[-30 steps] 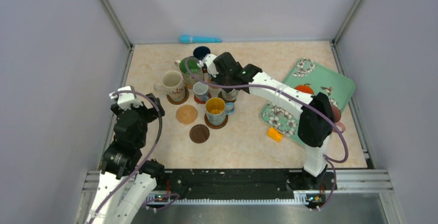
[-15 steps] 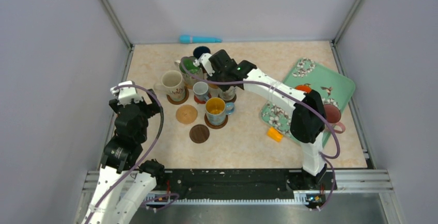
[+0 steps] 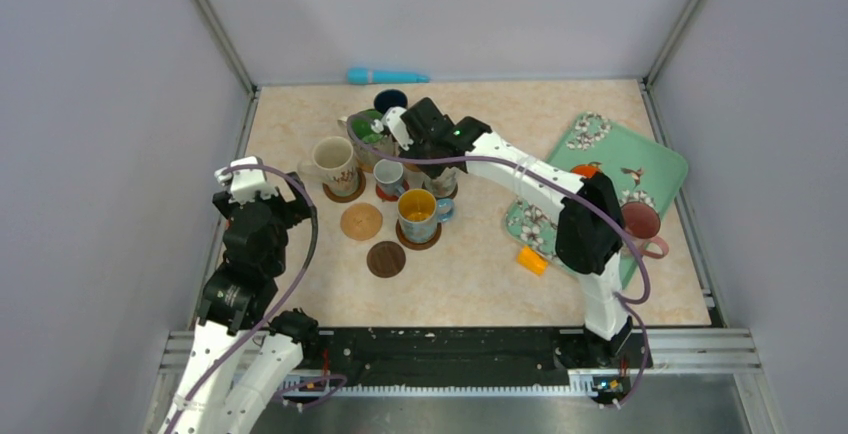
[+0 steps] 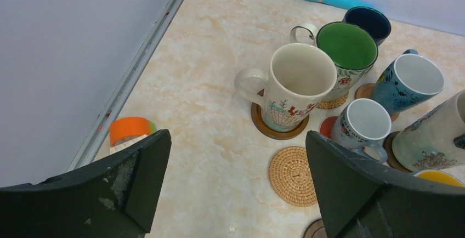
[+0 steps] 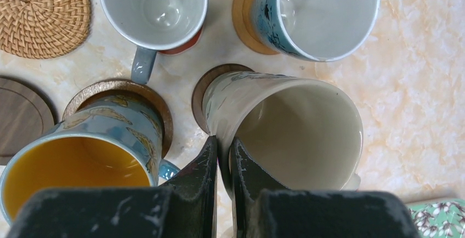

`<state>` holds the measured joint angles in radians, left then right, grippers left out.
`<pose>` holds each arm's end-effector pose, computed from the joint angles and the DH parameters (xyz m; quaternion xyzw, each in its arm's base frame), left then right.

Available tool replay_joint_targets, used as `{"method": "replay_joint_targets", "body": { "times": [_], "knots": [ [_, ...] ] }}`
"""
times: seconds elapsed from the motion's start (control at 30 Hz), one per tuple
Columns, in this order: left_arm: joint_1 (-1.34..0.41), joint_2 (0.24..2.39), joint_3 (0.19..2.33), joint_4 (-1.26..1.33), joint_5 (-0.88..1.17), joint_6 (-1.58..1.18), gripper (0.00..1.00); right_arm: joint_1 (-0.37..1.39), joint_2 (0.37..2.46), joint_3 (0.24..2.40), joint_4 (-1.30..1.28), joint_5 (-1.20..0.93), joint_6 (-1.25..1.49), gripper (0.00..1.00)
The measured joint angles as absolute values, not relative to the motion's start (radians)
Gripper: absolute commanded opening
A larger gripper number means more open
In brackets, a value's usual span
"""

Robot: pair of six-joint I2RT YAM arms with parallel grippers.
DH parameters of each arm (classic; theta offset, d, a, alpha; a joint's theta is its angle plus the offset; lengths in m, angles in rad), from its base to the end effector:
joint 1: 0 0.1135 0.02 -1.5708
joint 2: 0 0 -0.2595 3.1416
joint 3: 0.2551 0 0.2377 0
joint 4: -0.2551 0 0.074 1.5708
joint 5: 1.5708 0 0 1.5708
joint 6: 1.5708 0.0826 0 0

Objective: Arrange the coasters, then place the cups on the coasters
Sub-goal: Place the cup on the coaster.

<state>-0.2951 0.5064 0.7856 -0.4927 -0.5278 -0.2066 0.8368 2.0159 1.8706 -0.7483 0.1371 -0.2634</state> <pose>0.1458 -0.0008 0.3296 -0.1303 0.7580 0.0463 0.6374 0.3203 0.3382 0.2523 -0.4725 0.8141 0.0317 0.3361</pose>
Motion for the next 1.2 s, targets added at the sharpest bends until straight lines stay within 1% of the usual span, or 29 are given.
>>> {"method": "replay_joint_targets", "body": {
  "times": [0.3,1.17,1.2],
  "knots": [
    [-0.295,0.506,0.78,-0.491,-0.523,-0.206,0.98,0.844,2.051,1.906,-0.749,0.142,-0.279,0.0],
    [-0.295,0.506,0.776,-0.49,-0.517,-0.206,0.98,0.868,2.053,1.914,-0.786,0.183,-0.298,0.0],
    [-0.295,0.506,0.776,-0.49,-0.517,-0.206,0.98,0.868,2.053,1.914,-0.786,0.183,-0.299,0.02]
  ]
}}
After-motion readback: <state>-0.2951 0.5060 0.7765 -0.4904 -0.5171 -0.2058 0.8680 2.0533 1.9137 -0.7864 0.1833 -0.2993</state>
